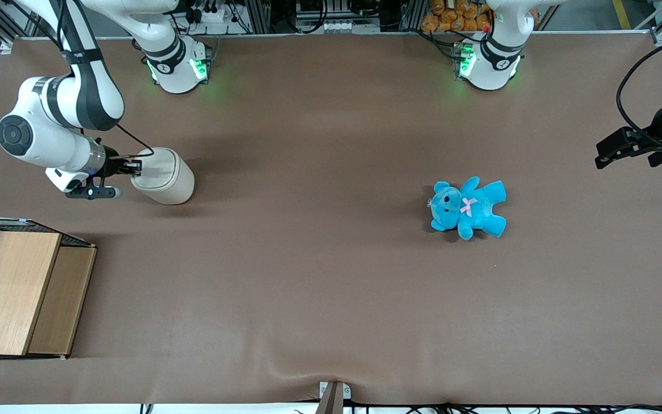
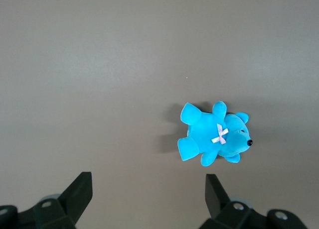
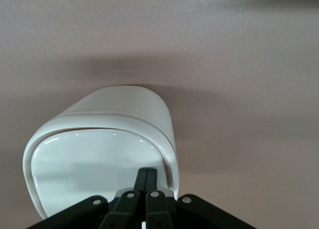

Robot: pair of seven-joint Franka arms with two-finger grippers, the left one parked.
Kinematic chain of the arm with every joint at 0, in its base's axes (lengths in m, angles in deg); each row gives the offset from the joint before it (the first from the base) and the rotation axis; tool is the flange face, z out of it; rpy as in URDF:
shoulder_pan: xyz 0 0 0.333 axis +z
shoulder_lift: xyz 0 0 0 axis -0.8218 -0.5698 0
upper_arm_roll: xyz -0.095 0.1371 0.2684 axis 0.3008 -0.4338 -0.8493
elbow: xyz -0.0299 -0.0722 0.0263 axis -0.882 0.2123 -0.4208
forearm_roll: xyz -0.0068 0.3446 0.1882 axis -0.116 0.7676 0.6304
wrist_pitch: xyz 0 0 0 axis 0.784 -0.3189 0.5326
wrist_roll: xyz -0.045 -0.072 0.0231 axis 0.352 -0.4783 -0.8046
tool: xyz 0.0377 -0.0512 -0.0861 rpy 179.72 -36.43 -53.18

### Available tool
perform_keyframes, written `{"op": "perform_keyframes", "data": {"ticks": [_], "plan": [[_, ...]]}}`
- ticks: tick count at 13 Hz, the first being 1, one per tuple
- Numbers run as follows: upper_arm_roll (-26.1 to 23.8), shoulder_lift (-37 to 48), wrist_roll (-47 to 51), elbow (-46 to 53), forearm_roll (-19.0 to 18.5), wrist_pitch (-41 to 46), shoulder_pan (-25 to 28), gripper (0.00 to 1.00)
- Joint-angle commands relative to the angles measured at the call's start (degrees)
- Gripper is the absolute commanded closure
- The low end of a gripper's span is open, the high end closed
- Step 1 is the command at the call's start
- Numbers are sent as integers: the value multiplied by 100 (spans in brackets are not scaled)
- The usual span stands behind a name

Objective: Open trash can with right arm
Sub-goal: 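Push the lid up with the right gripper to swing it open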

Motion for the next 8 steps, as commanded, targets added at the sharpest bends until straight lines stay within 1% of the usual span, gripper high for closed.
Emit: {"op": "perform_keyframes", "data": {"ticks": [1,4,7,8], "plan": [[-56,-34,-123,-101,-44,-47,-135,100],[-65,10,-44,477,9,1023,-118,100],[-65,19,-9,1058,35,1832,-100,100],[-73,10,165,1303,35,2114,-65,84]]}}
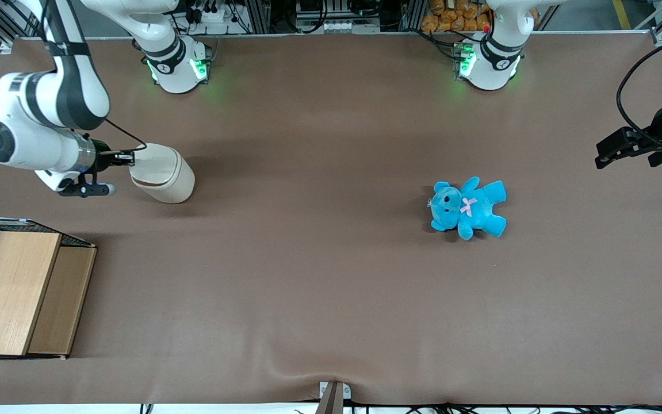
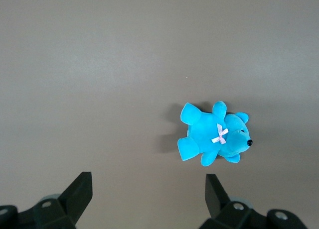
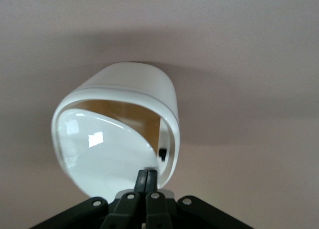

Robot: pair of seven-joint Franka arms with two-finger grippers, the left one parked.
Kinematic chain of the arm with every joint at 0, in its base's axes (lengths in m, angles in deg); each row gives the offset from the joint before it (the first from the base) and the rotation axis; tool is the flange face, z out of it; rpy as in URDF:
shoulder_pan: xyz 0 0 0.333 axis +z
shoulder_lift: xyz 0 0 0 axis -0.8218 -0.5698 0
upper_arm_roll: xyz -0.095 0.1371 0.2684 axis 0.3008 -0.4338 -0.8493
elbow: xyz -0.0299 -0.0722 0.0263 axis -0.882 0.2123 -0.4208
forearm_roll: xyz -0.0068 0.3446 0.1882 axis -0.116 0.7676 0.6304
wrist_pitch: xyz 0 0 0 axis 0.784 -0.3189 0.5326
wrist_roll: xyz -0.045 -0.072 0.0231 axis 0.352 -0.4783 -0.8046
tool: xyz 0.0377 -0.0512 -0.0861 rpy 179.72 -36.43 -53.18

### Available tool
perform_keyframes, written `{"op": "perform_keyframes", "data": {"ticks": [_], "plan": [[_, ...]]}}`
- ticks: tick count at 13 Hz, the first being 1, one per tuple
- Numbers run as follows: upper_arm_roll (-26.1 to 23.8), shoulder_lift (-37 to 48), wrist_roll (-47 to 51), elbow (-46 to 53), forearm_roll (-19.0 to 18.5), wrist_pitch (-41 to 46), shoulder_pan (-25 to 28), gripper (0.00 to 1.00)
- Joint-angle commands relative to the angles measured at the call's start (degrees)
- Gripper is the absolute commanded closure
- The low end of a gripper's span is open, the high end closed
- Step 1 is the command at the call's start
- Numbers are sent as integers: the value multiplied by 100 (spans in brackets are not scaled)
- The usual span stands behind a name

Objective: Open trash can with right arm
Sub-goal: 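Push the lid up with the right gripper to swing it open, then withdraw the right gripper away from the opened trash can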

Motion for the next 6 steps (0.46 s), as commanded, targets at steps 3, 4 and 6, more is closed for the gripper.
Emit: {"op": "perform_keyframes", "data": {"ticks": [3,4,6], "plan": [[-80,-51,606,1206,31,1252,110,0],[-80,-51,607,1443,22,1463,119,0],[-89,-68,607,1917,13,1824,181,0]]}}
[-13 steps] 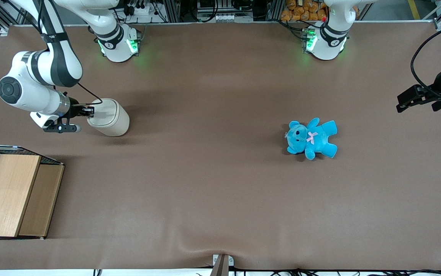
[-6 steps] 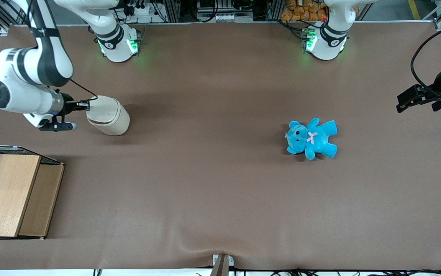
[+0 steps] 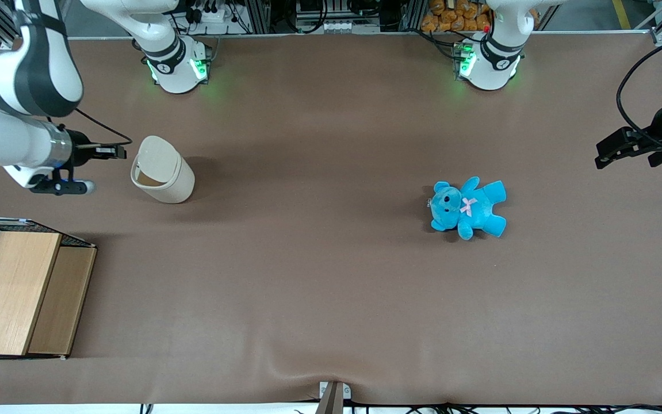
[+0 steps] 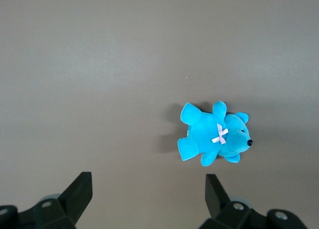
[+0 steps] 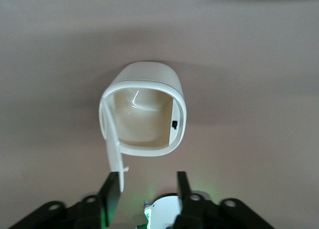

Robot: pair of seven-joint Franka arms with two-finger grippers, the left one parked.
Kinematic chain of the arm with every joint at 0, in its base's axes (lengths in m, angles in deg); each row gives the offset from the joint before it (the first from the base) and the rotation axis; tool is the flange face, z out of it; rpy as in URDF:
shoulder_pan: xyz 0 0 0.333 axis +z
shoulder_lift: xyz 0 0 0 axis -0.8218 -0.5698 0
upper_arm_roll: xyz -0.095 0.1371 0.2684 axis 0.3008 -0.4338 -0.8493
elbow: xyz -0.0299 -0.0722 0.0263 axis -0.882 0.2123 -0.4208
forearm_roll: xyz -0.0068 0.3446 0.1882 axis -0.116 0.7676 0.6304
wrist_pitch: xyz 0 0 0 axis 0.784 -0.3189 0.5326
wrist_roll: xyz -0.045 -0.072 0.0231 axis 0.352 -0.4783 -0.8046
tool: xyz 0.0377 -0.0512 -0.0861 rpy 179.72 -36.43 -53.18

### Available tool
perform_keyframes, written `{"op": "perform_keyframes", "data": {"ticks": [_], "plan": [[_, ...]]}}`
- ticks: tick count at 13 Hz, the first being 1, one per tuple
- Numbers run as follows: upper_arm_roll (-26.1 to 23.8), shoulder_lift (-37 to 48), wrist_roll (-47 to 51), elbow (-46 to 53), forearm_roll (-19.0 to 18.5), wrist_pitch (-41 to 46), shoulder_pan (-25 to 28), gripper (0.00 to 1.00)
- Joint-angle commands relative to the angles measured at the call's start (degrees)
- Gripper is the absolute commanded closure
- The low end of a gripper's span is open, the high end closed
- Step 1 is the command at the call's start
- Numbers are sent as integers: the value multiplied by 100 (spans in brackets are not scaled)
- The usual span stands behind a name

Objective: Open trash can with right arm
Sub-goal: 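Withdraw the right gripper away from the opened trash can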

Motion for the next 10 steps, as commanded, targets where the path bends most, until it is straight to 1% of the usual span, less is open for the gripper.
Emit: {"op": "perform_keyframes", "data": {"ticks": [1,4,7,10], "plan": [[-12,-83,111,728,10,458,44,0],[-3,-83,32,1423,-52,564,44,0],[-3,-302,32,2301,-78,1063,0,0],[23,-320,85,2786,-78,1188,-70,0]]}}
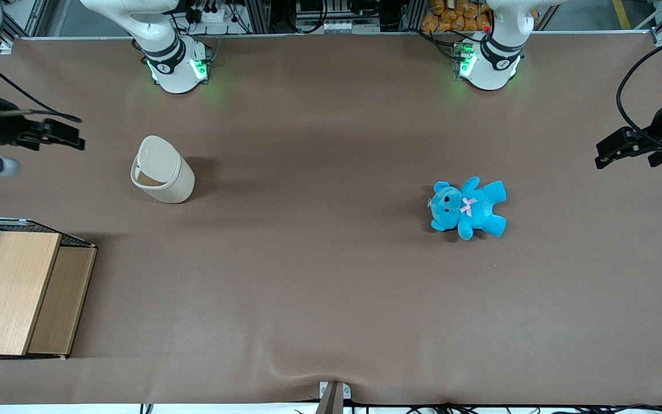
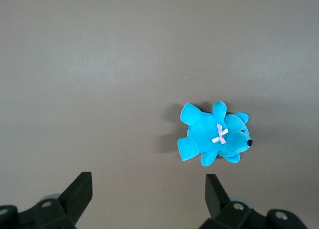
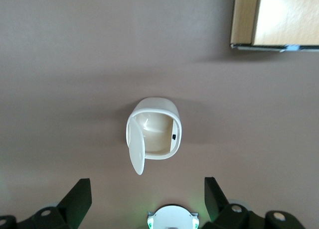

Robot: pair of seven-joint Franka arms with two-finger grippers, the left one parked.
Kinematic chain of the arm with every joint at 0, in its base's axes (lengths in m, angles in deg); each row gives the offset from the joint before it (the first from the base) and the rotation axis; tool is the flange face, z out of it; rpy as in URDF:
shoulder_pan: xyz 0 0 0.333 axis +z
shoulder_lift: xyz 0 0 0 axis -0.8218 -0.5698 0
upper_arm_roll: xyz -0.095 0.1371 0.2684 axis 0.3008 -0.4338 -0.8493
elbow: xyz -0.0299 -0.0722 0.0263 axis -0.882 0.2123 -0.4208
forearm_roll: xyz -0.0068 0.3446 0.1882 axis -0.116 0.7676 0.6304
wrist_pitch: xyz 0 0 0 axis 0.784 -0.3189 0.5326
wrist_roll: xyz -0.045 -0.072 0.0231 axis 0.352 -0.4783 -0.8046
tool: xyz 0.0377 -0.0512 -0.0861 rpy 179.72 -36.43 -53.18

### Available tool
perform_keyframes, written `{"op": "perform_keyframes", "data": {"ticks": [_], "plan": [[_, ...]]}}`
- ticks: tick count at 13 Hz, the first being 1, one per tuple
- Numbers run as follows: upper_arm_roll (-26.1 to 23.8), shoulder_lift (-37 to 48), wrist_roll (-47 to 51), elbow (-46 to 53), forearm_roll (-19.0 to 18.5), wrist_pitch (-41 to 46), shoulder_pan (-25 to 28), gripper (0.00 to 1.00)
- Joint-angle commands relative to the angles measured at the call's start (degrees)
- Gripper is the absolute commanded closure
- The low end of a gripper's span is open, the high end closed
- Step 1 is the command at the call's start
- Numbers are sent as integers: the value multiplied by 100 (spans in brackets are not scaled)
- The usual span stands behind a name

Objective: Open trash can with right arm
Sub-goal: 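Withdraw the right gripper away from the opened trash can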

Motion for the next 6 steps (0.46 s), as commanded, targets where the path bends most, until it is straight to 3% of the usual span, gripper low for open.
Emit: {"op": "perform_keyframes", "data": {"ticks": [1,6], "plan": [[-13,-211,93,597,-62,183,-86,0],[92,103,-196,580,-36,122,-279,0]]}}
